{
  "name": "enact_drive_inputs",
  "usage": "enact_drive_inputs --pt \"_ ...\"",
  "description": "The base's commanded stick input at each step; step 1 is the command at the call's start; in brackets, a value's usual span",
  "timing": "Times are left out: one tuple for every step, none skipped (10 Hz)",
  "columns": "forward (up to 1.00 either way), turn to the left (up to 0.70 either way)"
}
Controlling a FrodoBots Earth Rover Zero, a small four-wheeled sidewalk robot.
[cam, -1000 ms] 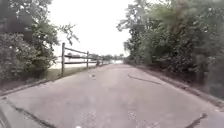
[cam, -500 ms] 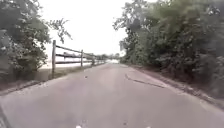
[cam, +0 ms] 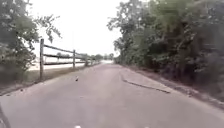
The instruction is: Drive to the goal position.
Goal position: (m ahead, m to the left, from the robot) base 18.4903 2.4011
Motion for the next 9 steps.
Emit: enact_drive_inputs --pt "1.00 -0.05" --pt "1.00 -0.05" --pt "1.00 -0.05" --pt "1.00 -0.05" --pt "1.00 -0.05" --pt "1.00 -0.05" --pt "1.00 -0.05" --pt "1.00 -0.05" --pt "1.00 -0.05"
